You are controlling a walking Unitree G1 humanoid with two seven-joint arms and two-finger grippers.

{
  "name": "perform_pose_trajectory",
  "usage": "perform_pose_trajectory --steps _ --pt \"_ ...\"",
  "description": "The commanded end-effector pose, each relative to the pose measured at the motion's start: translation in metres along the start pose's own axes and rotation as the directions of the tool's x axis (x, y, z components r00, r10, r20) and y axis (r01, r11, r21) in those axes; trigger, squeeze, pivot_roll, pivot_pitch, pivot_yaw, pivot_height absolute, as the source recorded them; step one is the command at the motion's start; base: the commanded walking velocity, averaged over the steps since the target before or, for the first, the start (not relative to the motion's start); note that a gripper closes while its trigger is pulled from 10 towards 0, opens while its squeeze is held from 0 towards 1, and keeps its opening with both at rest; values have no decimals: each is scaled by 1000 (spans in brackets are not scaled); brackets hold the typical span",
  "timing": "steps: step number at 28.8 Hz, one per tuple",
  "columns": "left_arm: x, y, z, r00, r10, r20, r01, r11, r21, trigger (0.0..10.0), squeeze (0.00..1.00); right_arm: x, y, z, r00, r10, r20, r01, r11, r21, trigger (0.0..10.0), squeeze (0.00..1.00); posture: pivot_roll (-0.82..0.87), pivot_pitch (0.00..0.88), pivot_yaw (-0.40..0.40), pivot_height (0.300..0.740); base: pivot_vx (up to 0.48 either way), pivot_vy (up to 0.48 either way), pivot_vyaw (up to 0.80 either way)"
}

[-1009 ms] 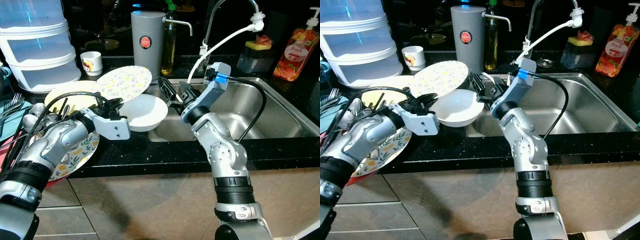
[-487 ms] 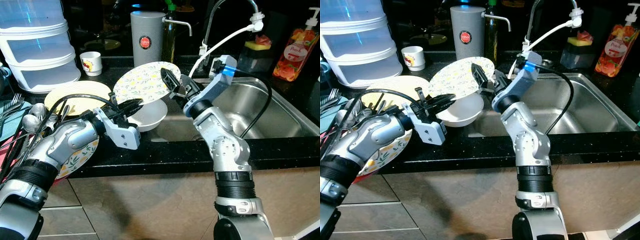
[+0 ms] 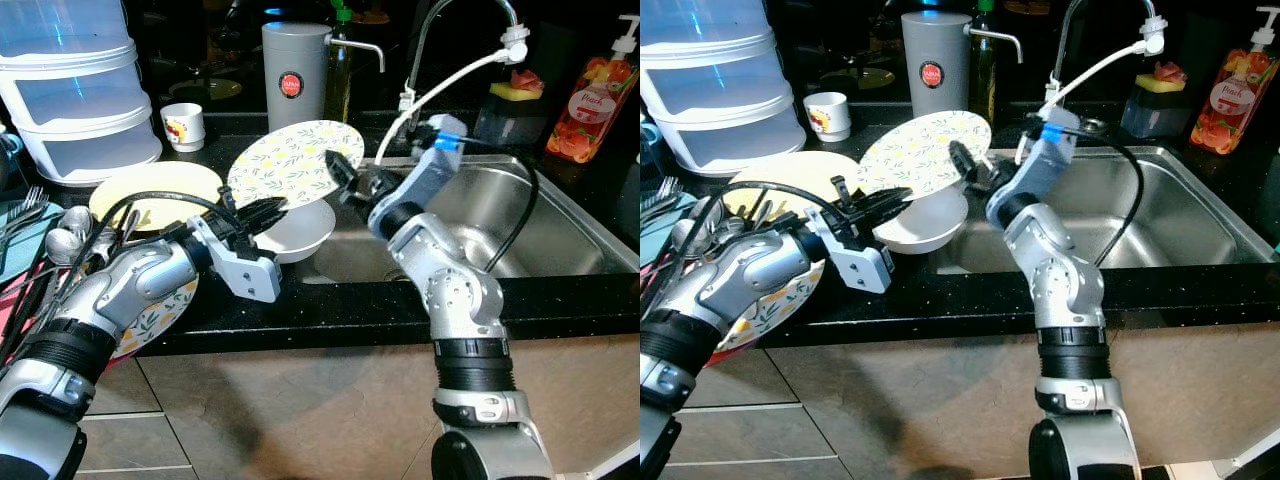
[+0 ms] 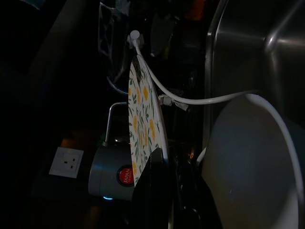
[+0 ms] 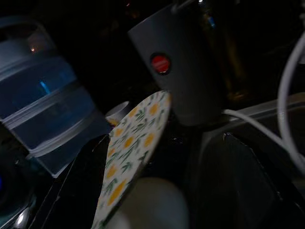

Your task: Kitchen organization

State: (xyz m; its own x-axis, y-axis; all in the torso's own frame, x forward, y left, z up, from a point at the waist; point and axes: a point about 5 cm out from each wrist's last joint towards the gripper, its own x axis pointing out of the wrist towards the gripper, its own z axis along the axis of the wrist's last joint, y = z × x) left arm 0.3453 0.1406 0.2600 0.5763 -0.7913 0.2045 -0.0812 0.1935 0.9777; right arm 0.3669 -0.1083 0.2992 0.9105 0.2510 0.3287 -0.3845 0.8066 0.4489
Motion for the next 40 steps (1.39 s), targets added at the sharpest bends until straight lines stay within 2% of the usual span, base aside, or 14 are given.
perform_pose_trajectory --steps 1,4,8,13,14,15,16,38,39,40 --pt "-5 1 0 1000 -4 8 4 1000 22 0 0 1 2 -2 999 6 -36 -6 1000 6 10000 0 29 42 3 740 0 0 0" --pt "-4 0 2 1000 -6 20 6 1000 19 0 0 1 3 -6 998 16 -64 -15 1000 6 10000 0 29 42 3 740 0 0 0" --pt "0 -6 10 998 -17 62 16 1000 6 0 0 -2 14 -21 984 90 -151 -79 994 81 10000 0 31 35 6 740 0 0 0" --pt "2 -7 12 997 -17 74 17 1000 1 0 0 -3 18 -26 979 109 -170 -92 990 106 10000 0 30 35 6 740 0 0 0" --pt "2 -7 12 997 -17 75 17 1000 0 0 0 -3 19 -26 979 112 -168 -92 989 119 4471 0 31 36 6 740 0 0 0" --pt "2 -6 12 997 -16 76 16 1000 0 0 0 -3 19 -26 979 113 -167 -92 987 128 4471 0 31 36 6 740 0 0 0" --pt "2 -6 12 997 -16 77 16 1000 0 0 0 -3 19 -26 979 117 -165 -93 985 142 0 0 31 35 7 740 0 0 0" --pt "3 -6 15 995 -17 95 17 1000 2 0 0 -8 22 -29 978 125 -165 -83 967 241 0 0 29 29 10 740 0 0 0" --pt "3 -6 15 995 -11 98 11 1000 -5 784 0 -8 22 -28 979 123 -163 -80 965 248 0 0 28 25 10 740 0 0 0" --pt "4 -5 15 995 -5 98 6 1000 -9 6471 392 -8 22 -28 979 121 -161 -77 964 254 0 0 28 25 10 740 0 0 0"
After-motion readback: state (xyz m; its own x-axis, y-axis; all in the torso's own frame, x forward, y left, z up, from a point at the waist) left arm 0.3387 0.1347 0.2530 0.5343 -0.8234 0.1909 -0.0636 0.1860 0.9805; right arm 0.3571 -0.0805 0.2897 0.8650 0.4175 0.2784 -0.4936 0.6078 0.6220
